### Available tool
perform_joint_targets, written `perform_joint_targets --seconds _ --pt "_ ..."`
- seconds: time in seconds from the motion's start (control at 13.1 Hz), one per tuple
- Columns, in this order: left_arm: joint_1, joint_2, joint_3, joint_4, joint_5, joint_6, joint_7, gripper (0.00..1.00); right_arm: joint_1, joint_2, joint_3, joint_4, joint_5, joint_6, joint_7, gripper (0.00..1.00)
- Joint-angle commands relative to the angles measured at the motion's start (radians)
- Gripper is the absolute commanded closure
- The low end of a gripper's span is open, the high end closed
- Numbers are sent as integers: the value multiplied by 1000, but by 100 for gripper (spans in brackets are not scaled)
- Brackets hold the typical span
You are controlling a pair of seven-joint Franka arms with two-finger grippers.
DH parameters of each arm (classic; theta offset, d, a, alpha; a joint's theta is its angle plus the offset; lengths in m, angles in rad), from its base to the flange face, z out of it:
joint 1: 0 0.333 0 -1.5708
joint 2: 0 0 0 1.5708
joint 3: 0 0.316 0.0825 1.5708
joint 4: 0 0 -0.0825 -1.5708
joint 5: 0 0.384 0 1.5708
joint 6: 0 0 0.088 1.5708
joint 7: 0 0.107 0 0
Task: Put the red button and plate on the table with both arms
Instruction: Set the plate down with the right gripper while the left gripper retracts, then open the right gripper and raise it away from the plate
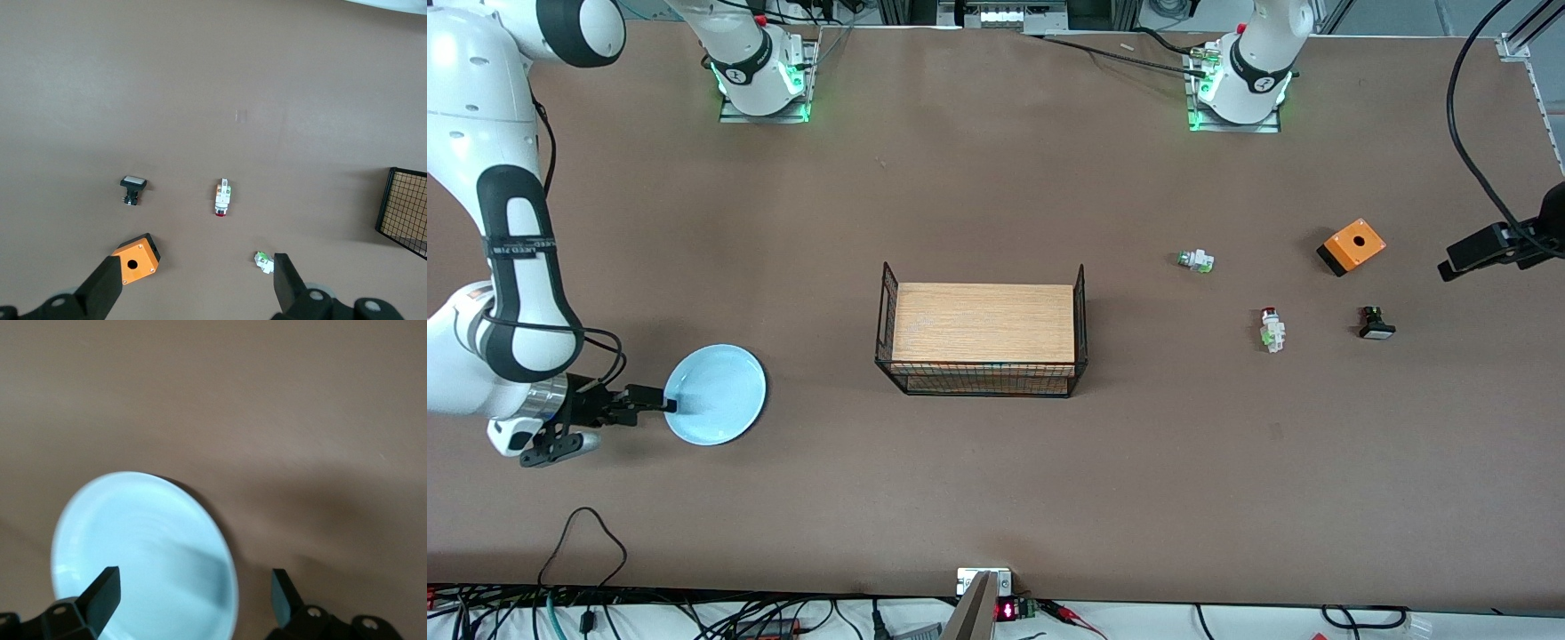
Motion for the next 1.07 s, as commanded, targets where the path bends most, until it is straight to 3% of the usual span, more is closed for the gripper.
perform_joint_targets --seconds 0.0,0.23,0.38,0.61,0.76,0.99 --pt "1 -17 -24 -17 1 15 12 0 60 -92 -5 11 -68 -63 29 0" --pt "2 -43 -27 -63 2 45 17 0 128 -150 -5 63 -168 -176 212 0" --pt "10 -123 -27 -198 -2 142 17 0 181 -167 -3 159 -249 -351 439 0" --pt "-2 -123 -33 -180 7 87 17 0 239 -209 -5 266 -259 -594 634 0" --pt "-1 -120 -44 -179 5 87 17 0 256 -279 2 258 -271 -611 676 0" --pt "7 -118 -44 -179 2 88 17 0 250 -306 -1 249 -268 -671 649 0"
